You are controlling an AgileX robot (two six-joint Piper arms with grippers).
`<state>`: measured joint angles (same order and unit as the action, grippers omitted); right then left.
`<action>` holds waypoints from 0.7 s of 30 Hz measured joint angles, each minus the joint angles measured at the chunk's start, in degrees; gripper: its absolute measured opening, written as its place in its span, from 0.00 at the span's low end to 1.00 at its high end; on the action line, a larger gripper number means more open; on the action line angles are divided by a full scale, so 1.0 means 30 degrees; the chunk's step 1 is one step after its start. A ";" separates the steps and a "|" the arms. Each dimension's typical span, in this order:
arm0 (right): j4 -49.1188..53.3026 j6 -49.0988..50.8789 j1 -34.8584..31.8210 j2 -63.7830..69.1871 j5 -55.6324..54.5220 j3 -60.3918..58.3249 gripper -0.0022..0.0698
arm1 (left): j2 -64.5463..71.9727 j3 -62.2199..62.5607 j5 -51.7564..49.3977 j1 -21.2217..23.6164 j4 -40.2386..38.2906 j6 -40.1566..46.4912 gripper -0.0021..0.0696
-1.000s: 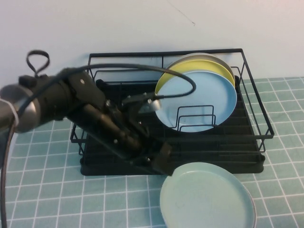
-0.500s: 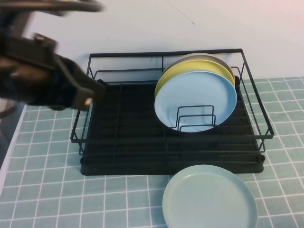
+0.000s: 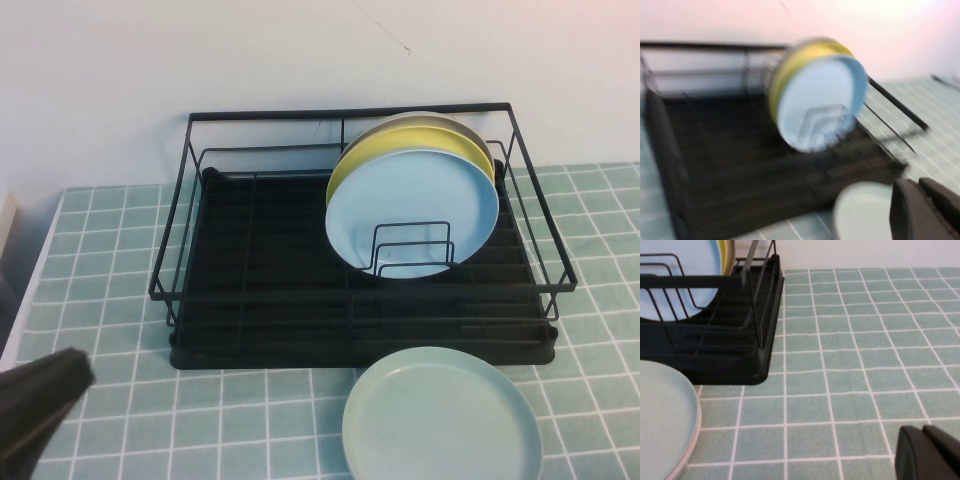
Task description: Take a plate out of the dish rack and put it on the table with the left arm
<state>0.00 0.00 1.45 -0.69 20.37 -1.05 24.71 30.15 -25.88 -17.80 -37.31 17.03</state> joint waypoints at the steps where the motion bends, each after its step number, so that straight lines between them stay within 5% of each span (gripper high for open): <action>1: 0.0000 0.0000 0.0000 0.0000 0.0000 0.0000 0.03 | -0.0597 -0.0935 0.1244 0.0000 0.0000 0.0046 0.03; 8: 0.0000 0.0000 0.0000 0.0000 0.0000 0.0000 0.03 | -0.1647 -0.5246 1.0613 0.0030 -0.0583 0.0344 0.03; 21: 0.0000 0.0000 0.0000 0.0000 0.0000 0.0000 0.03 | -0.1926 -0.9490 1.0803 0.0030 -0.0983 0.0512 0.03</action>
<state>0.00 0.00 1.45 -0.69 20.37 -1.05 18.93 1.68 6.53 -17.70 -40.25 18.57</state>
